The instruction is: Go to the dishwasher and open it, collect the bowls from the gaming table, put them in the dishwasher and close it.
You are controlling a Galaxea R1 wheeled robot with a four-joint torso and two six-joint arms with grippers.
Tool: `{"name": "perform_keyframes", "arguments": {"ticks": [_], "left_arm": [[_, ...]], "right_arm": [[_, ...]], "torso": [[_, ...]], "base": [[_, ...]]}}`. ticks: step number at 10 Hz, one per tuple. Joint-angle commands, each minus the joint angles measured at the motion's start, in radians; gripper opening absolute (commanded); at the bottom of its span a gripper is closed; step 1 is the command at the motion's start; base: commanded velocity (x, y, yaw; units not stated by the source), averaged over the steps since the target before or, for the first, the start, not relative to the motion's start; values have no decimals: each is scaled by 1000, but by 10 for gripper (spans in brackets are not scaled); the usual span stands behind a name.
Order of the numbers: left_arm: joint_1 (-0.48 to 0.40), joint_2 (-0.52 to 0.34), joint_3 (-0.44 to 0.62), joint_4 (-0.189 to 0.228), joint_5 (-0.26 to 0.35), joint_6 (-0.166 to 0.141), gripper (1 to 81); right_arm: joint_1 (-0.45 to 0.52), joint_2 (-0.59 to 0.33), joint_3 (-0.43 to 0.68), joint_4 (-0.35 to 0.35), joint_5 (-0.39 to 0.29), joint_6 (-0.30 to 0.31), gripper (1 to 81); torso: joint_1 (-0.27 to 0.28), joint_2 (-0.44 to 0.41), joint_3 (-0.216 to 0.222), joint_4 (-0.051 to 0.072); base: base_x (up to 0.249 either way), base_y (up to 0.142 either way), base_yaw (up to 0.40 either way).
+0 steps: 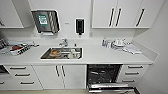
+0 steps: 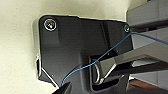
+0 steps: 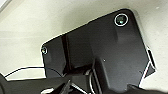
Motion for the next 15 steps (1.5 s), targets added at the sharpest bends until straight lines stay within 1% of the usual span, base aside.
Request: {"name": "perform_keyframes", "arguments": {"ticks": [1,2,3,5,6,7,10,11,12,13,14,15], "left_arm": [[-12,-12,3,13,51,7,811],[-12,-9,3,13,51,7,811],[-12,-9,3,13,50,7,811],[-12,-6,-1,13,50,7,811],[-12,0,-12,13,50,7,811],[-12,14,-27,13,50,7,811],[-12,48,-70,13,51,7,811],[-12,49,-70,13,51,7,811],[-12,51,-70,13,51,7,811],[-12,52,-72,13,51,7,811],[-12,54,-72,13,51,7,811],[-12,60,-76,12,51,6,811]], "right_arm": [[32,-8,-5,-13,-56,-7,811],[32,-7,-8,-21,-56,-7,811],[32,-7,-9,-21,-56,-7,811],[26,2,-20,-36,-56,-7,811],[26,8,-32,-43,-56,-7,811],[23,10,-35,-46,-56,-7,811],[18,18,-43,-49,-56,-5,811],[18,24,-51,-47,-56,-5,811],[18,33,-63,-47,-56,-5,811],[18,39,-71,-49,-56,-5,811],[19,42,-78,-49,-56,-5,811],[18,45,-84,-49,-56,-5,811]], "torso": [[-60,93,86,0],[-86,133,116,0],[-110,167,137,0],[-156,237,156,0],[-178,270,149,0],[-203,308,129,0],[-272,413,138,0],[-293,447,160,0],[-250,380,166,0],[-271,412,198,0],[-278,423,220,-22],[-284,431,235,-25]], "base": [[0,0,0],[0,0,0],[0,0,0],[0,0,0],[0,0,0],[0,0,0],[0,0,0],[0,0,0],[0,0,0],[0,0,0],[0,0,0],[0,0,0]]}}
